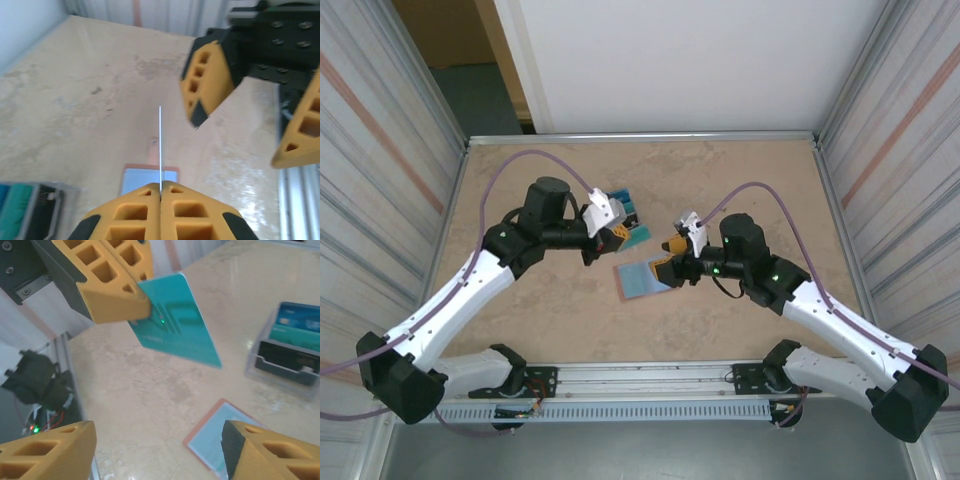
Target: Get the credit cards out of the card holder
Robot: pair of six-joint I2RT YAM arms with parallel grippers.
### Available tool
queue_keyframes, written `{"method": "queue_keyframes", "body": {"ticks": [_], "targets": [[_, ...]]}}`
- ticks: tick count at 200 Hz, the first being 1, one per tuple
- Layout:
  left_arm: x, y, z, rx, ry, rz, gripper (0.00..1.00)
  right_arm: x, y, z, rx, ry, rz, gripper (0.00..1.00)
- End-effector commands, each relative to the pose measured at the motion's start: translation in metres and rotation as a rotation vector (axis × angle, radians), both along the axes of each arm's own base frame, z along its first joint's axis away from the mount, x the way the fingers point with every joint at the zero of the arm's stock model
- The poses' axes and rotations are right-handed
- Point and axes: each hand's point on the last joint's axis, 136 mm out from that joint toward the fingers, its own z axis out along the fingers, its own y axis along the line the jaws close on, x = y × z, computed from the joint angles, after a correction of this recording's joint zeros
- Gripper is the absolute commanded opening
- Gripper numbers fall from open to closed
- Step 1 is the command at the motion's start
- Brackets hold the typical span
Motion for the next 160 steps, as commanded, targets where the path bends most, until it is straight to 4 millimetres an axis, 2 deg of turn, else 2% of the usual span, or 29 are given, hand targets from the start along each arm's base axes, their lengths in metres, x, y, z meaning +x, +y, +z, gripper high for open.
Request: {"method": "queue_keyframes", "body": {"ticks": [1,7,10,12,66,95,132,159,160], "targets": [[0.037,0.007,-0.001,0.032,-0.121,0.070,0.00,0.017,-0.015,0.009,-0.008,-0.030,-0.126,0.77],[0.045,0.008,-0.006,0.045,-0.126,0.077,0.00,0.020,-0.017,0.008,-0.013,-0.028,-0.149,0.84],[0.049,0.008,-0.007,0.051,-0.131,0.078,0.00,0.021,-0.018,0.008,-0.015,-0.028,-0.158,0.97],[0.051,0.008,-0.008,0.055,-0.134,0.078,0.00,0.022,-0.019,0.008,-0.016,-0.029,-0.162,1.00],[0.116,0.003,-0.042,0.155,-0.176,0.061,0.00,0.051,-0.043,-0.006,-0.115,0.014,-0.389,0.99],[0.146,0.006,-0.061,0.175,-0.161,0.065,0.00,0.056,-0.049,-0.010,-0.131,0.029,-0.439,0.99],[0.174,0.013,-0.088,0.193,-0.117,0.081,0.00,0.060,-0.054,-0.013,-0.133,0.040,-0.476,0.99],[0.183,0.015,-0.106,0.219,-0.094,0.077,0.00,0.061,-0.056,-0.014,-0.130,0.047,-0.484,0.99],[0.184,0.014,-0.107,0.221,-0.094,0.076,0.00,0.062,-0.055,-0.018,-0.141,0.055,-0.484,0.99]]}}
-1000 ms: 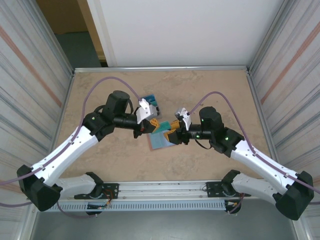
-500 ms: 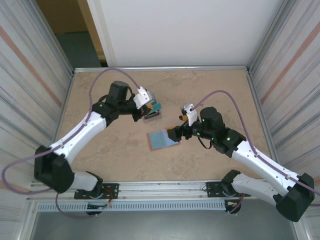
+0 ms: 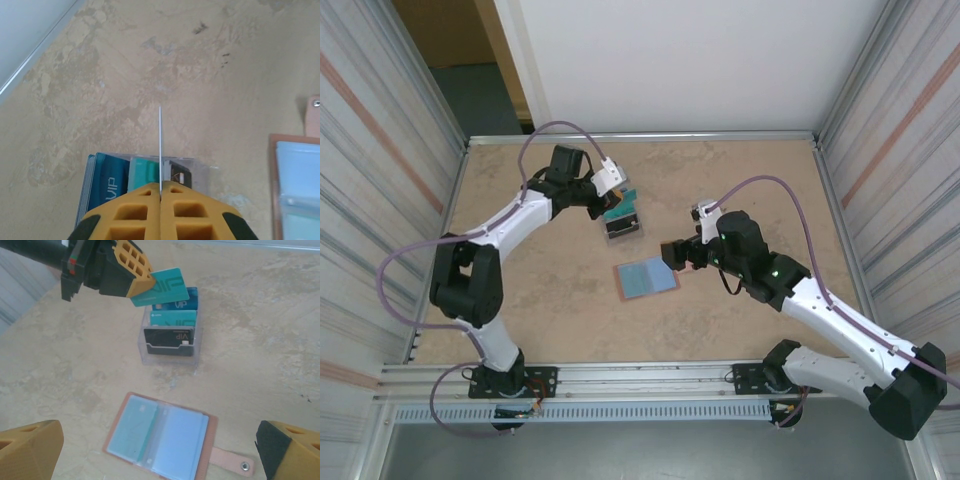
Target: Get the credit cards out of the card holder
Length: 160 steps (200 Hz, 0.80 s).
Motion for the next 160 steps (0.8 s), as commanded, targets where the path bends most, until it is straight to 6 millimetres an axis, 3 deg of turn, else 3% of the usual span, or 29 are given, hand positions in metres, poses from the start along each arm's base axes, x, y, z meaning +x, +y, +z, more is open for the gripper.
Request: {"method": "queue_keyframes", "body": {"ticks": [1,60,160], "targets": [[0.010,-0.004,0.002,0.000,-0.034,-0.035,0.00,0.008,-0.004,0.002,0.001,0.015,-0.049,0.99],[0.025,0.000,-0.028,0.054,0.004,-0.012,0.00,0.011,0.000,-0.005,0.001,0.036,-0.043,0.99],[0.031,0.009,-0.052,0.054,0.085,-0.012,0.00,0.015,-0.002,-0.007,0.000,0.039,-0.060,0.99]]}}
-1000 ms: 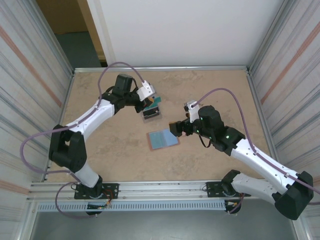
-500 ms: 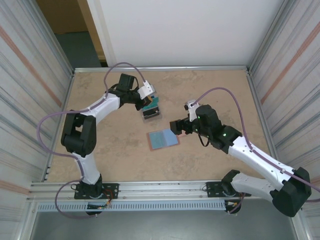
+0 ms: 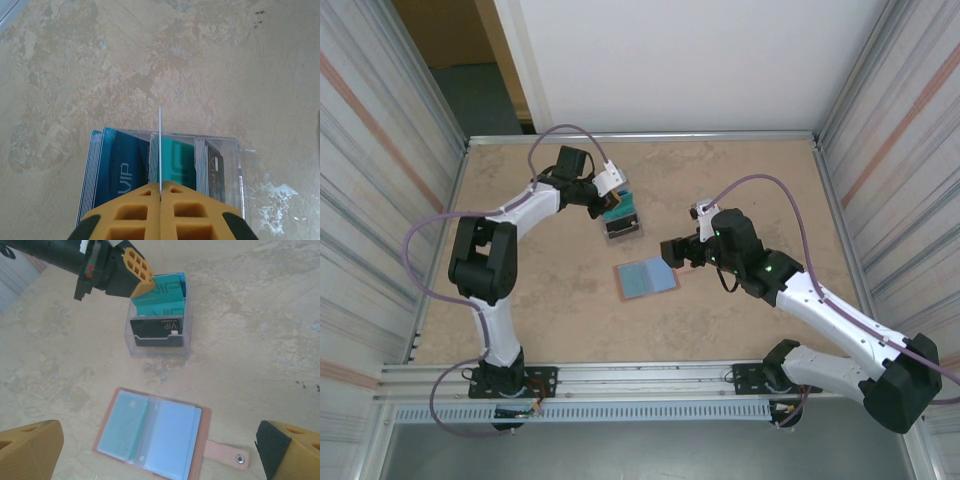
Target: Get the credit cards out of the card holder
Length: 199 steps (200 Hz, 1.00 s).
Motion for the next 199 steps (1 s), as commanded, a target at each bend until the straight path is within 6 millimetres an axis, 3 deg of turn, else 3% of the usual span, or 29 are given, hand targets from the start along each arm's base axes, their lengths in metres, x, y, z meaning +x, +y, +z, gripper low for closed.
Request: {"method": "queue_keyframes", "body": {"ticks": [1,47,89,152,162,179,199], "targets": [[0.001,-0.002,-0.002,-0.005,0.016,-0.028,0.00,0.006,-0.001,0.010,0.020,-0.013,-0.025,0.99],[0.003,-0.001,-0.008,0.003,0.028,-0.026,0.00,0.007,0.000,0.010,0.024,-0.008,-0.021,0.99],[0.004,-0.002,-0.002,-0.003,0.037,-0.012,0.19,0.007,0.003,0.009,0.028,0.003,-0.016,0.99],[0.002,-0.001,0.038,-0.043,-0.017,0.017,0.21,0.009,0.004,0.007,0.032,0.021,-0.024,0.99],[0.000,0.000,0.047,-0.055,-0.029,0.030,0.25,0.009,0.004,0.005,0.023,0.032,-0.031,1.00],[-0.005,0.002,0.063,-0.079,-0.057,0.072,0.28,0.007,0.008,-0.001,-0.007,0.061,-0.028,0.94],[-0.014,0.007,0.079,-0.106,-0.097,0.144,0.39,0.003,0.017,-0.010,-0.062,0.083,-0.018,0.85]]}}
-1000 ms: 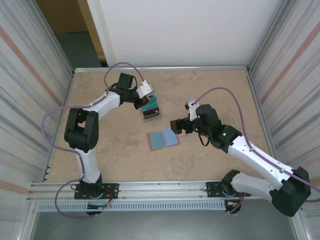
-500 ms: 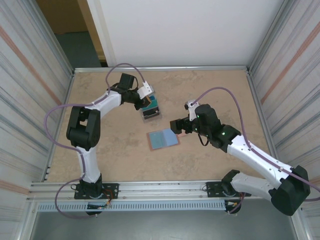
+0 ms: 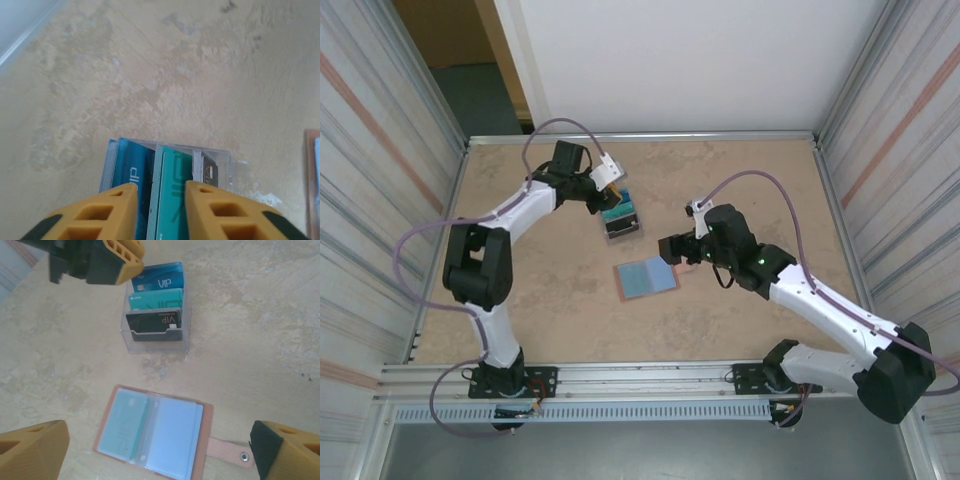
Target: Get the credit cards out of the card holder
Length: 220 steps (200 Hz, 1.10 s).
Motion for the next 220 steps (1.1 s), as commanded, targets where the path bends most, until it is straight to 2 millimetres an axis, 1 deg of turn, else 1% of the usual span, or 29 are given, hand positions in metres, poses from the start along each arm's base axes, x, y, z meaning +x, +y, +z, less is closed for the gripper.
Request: {"method": "queue_keyframes", "body": {"ticks": [1,6,29,37,42,44,52,54,56,58,61,70,72,76,87,89,92,98,102,109,116,117,119,120,130,150,176,200,220], "targets": [[-0.010,0.004,0.041,-0.060,-0.072,0.092,0.40,-0.003,0.008,-0.001,-0.046,0.026,-0.007,0.85],[-0.013,0.006,0.044,-0.065,-0.081,0.117,0.42,-0.003,0.010,-0.004,-0.062,0.032,-0.008,0.82],[-0.029,0.019,0.048,-0.081,-0.124,0.255,0.70,-0.010,0.025,-0.016,-0.111,0.065,0.005,0.70],[-0.037,0.024,0.048,-0.093,-0.141,0.300,0.76,-0.013,0.031,-0.022,-0.119,0.084,0.015,0.66],[-0.042,0.029,0.049,-0.103,-0.156,0.336,0.79,-0.014,0.034,-0.025,-0.122,0.095,0.020,0.64],[-0.044,0.030,0.046,-0.102,-0.154,0.350,0.80,-0.015,0.035,-0.026,-0.124,0.099,0.021,0.64],[-0.051,0.039,0.048,-0.122,-0.178,0.413,0.89,-0.017,0.039,-0.031,-0.130,0.119,0.025,0.60],[-0.053,0.040,0.044,-0.121,-0.172,0.426,0.91,-0.018,0.040,-0.033,-0.133,0.123,0.027,0.60],[-0.056,0.043,0.048,-0.131,-0.186,0.441,0.93,-0.018,0.041,-0.034,-0.135,0.128,0.028,0.60],[-0.058,0.044,0.045,-0.136,-0.179,0.455,0.96,-0.019,0.042,-0.035,-0.137,0.132,0.028,0.60],[-0.061,0.048,0.047,-0.144,-0.190,0.475,0.98,-0.020,0.044,-0.038,-0.141,0.140,0.033,0.59],[-0.070,0.060,0.040,-0.163,-0.180,0.550,0.99,-0.023,0.049,-0.045,-0.151,0.162,0.043,0.57],[-0.073,0.063,0.044,-0.175,-0.190,0.563,0.99,-0.024,0.050,-0.047,-0.155,0.167,0.045,0.56],[-0.077,0.068,0.039,-0.187,-0.178,0.598,0.99,-0.024,0.052,-0.049,-0.159,0.175,0.047,0.54],[-0.089,0.082,0.035,-0.211,-0.178,0.666,0.99,-0.027,0.058,-0.058,-0.172,0.201,0.061,0.50],[-0.091,0.084,0.032,-0.214,-0.168,0.682,0.99,-0.028,0.059,-0.059,-0.173,0.205,0.065,0.49],[-0.094,0.089,0.033,-0.220,-0.175,0.703,0.99,-0.029,0.061,-0.062,-0.178,0.211,0.070,0.47],[-0.101,0.096,0.028,-0.223,-0.169,0.736,0.99,-0.030,0.065,-0.067,-0.189,0.224,0.077,0.43],[-0.104,0.100,0.028,-0.237,-0.165,0.762,0.99,-0.031,0.067,-0.070,-0.199,0.231,0.082,0.41],[-0.111,0.109,0.023,-0.241,-0.155,0.798,0.99,-0.032,0.070,-0.076,-0.219,0.243,0.090,0.39],[-0.119,0.117,0.014,-0.241,-0.140,0.835,0.99,-0.033,0.074,-0.081,-0.241,0.250,0.098,0.38],[-0.119,0.118,0.018,-0.250,-0.147,0.840,0.99,-0.033,0.075,-0.082,-0.245,0.252,0.098,0.38],[-0.121,0.120,0.014,-0.245,-0.140,0.851,0.99,-0.034,0.075,-0.084,-0.252,0.255,0.101,0.37],[-0.122,0.121,0.017,-0.254,-0.145,0.856,0.99,-0.034,0.076,-0.085,-0.255,0.256,0.100,0.37],[-0.131,0.132,0.008,-0.256,-0.139,0.900,0.99,-0.034,0.082,-0.091,-0.280,0.266,0.112,0.36],[-0.146,0.151,0.001,-0.270,-0.145,0.977,0.99,-0.036,0.096,-0.105,-0.310,0.294,0.142,0.36],[-0.156,0.165,-0.002,-0.285,-0.157,1.028,0.99,-0.034,0.108,-0.121,-0.353,0.329,0.171,0.37],[-0.159,0.167,-0.002,-0.301,-0.151,1.042,0.98,-0.030,0.113,-0.137,-0.407,0.345,0.174,0.37],[-0.158,0.165,0.001,-0.326,-0.143,1.035,0.99,-0.025,0.115,-0.144,-0.435,0.344,0.172,0.40]]}}
